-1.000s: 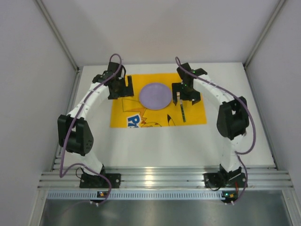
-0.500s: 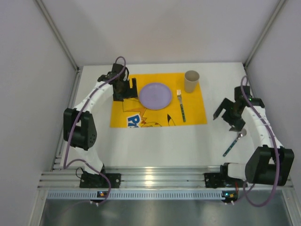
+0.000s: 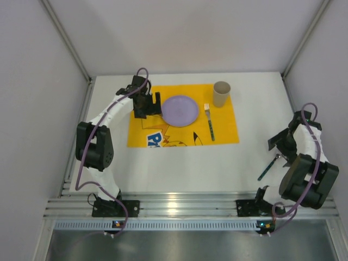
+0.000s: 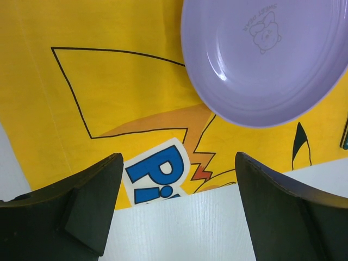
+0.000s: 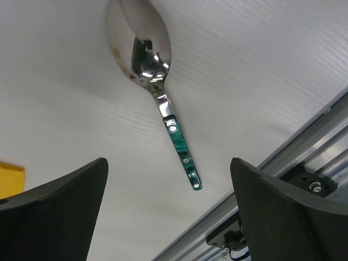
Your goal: Set the dinner table for one person
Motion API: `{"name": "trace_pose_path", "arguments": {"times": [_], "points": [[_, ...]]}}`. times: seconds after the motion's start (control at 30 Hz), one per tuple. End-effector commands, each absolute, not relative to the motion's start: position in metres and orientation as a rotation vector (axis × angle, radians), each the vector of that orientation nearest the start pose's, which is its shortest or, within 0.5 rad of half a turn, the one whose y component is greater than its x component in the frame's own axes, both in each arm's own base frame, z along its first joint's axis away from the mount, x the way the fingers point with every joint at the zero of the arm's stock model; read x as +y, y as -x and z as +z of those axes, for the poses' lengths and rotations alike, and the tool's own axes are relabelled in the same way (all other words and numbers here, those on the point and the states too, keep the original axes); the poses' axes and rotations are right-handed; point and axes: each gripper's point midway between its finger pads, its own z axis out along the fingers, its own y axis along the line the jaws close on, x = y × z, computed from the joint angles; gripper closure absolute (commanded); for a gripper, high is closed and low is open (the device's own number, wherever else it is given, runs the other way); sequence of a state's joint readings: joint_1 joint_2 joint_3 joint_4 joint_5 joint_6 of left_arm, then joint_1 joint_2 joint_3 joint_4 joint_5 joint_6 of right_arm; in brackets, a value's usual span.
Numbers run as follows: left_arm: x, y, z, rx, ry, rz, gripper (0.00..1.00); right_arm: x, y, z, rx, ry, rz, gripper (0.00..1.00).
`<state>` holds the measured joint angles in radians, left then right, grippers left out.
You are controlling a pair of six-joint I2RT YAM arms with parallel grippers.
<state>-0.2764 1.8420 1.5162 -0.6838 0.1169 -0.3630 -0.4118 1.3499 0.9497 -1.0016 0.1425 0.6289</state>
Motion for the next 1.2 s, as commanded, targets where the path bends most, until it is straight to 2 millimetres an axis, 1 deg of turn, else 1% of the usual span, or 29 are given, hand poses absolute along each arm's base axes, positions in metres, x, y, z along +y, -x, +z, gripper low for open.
{"name": "trace_pose_path", "arguments": {"times": [0.0, 0.07, 0.1, 0.17, 0.2, 0.23, 0.27, 0.3, 0.33, 0.37, 0.43, 0.47, 0.57, 0.6, 0.7, 0.73, 0.77, 0.8, 0.83, 0.87, 0.9, 0.93, 0.97, 1.0, 1.03, 1.07, 1.1, 1.13, 1.17], "points": [[-0.159, -0.419, 0.122, 2.584, 0.025, -0.409, 0.11, -0.115, -0.21, 0.071, 2.476, -1.523, -0.252, 0.07], [-0.157, -0.419, 0.123, 2.584, 0.028, -0.41, 0.11, -0.118, -0.209, 0.056, 2.495, -1.532, -0.268, 0.11], [-0.157, -0.418, 0.124, 2.583, 0.029, -0.413, 0.11, -0.118, -0.21, 0.051, 2.5, -1.532, -0.264, 0.15], [-0.158, -0.417, 0.125, 2.585, 0.03, -0.417, 0.11, -0.114, -0.21, 0.035, 2.53, -1.538, -0.238, 0.2], [-0.157, -0.416, 0.125, 2.586, 0.035, -0.417, 0.11, -0.113, -0.211, 0.03, 2.541, -1.534, -0.226, 0.27], [-0.156, -0.415, 0.124, 2.589, 0.036, -0.414, 0.11, -0.11, -0.21, 0.019, 2.562, -1.543, -0.214, 0.3], [-0.155, -0.414, 0.125, 2.588, 0.036, -0.411, 0.11, -0.109, -0.211, 0.015, 2.575, -1.538, -0.204, 0.33], [-0.154, -0.413, 0.125, 2.591, 0.035, -0.408, 0.11, -0.108, -0.211, 0.011, 2.588, -1.534, -0.198, 0.42], [-0.153, -0.412, 0.124, 2.594, 0.037, -0.402, 0.11, -0.107, -0.211, 0.007, 2.602, -1.528, -0.2, 0.48], [-0.151, -0.412, 0.125, 2.591, 0.04, -0.395, 0.11, -0.108, -0.211, 0.004, 2.61, -1.521, -0.206, 0.58], [-0.147, -0.409, 0.124, 2.594, 0.043, -0.385, 0.11, -0.109, -0.209, 0.0, 2.63, -1.505, -0.225, 0.7], [-0.146, -0.407, 0.124, 2.596, 0.045, -0.383, 0.11, -0.11, -0.209, -0.001, 2.634, -1.499, -0.228, 0.82], [-0.145, -0.405, 0.122, 2.603, 0.05, -0.381, 0.11, -0.111, -0.209, -0.003, 2.659, -1.466, -0.235, 1.0], [-0.145, -0.405, 0.123, 2.602, 0.051, -0.385, 0.11, -0.11, -0.208, -0.003, 2.667, -1.456, -0.229, 1.0], [-0.148, -0.405, 0.126, 2.595, 0.057, -0.405, 0.11, -0.109, -0.215, 0.009, 2.664, -1.403, -0.218, 1.0], [-0.149, -0.406, 0.128, 2.593, 0.059, -0.414, 0.11, -0.11, -0.226, 0.022, 2.637, -1.349, -0.215, 1.0], [-0.151, -0.406, 0.129, 2.589, 0.058, -0.418, 0.11, -0.108, -0.231, 0.029, 2.632, -1.316, -0.213, 1.0], [-0.152, -0.408, 0.132, 2.579, 0.06, -0.425, 0.11, -0.1, -0.237, 0.037, 2.647, -1.255, -0.204, 1.0], [-0.154, -0.409, 0.133, 2.578, 0.057, -0.429, 0.11, -0.099, -0.251, 0.054, 2.613, -1.201, -0.192, 1.0], [-0.159, -0.412, 0.136, 2.568, 0.049, -0.429, 0.11, -0.094, -0.258, 0.062, 2.609, -1.163, -0.184, 1.0], [-0.163, -0.413, 0.138, 2.568, 0.043, -0.428, 0.12, -0.082, -0.264, 0.07, 2.627, -1.096, -0.18, 1.0], [-0.167, -0.414, 0.138, 2.569, 0.035, -0.405, 0.13, -0.079, -0.278, 0.086, 2.596, -1.054, -0.164, 1.0], [-0.185, -0.419, 0.144, 2.555, -0.009, -0.409, 0.13, -0.073, -0.284, 0.094, 2.589, -1.021, -0.154, 1.0], [-0.193, -0.42, 0.147, 2.554, -0.025, -0.4, 0.13, -0.067, -0.287, 0.1, 2.593, -0.995, -0.146, 1.0], [-0.202, -0.421, 0.148, 2.559, -0.038, -0.387, 0.14, -0.055, -0.298, 0.114, 2.572, -0.939, -0.114, 1.0], [-0.228, -0.425, 0.152, 2.547, -0.065, -0.409, 0.15, -0.049, -0.302, 0.121, 2.568, -0.913, -0.096, 1.0], [-0.24, -0.427, 0.155, 2.539, -0.07, -0.413, 0.16, -0.042, -0.301, 0.125, 2.579, -0.894, -0.081, 1.0], [-0.252, -0.428, 0.155, 2.542, -0.074, -0.416, 0.16, -0.03, -0.305, 0.135, 2.568, -0.853, -0.048, 1.0], [-0.28, -0.43, 0.157, 2.526, -0.089, -0.434, 0.18, -0.024, -0.305, 0.139, 2.567, -0.834, -0.032, 1.0]]}}
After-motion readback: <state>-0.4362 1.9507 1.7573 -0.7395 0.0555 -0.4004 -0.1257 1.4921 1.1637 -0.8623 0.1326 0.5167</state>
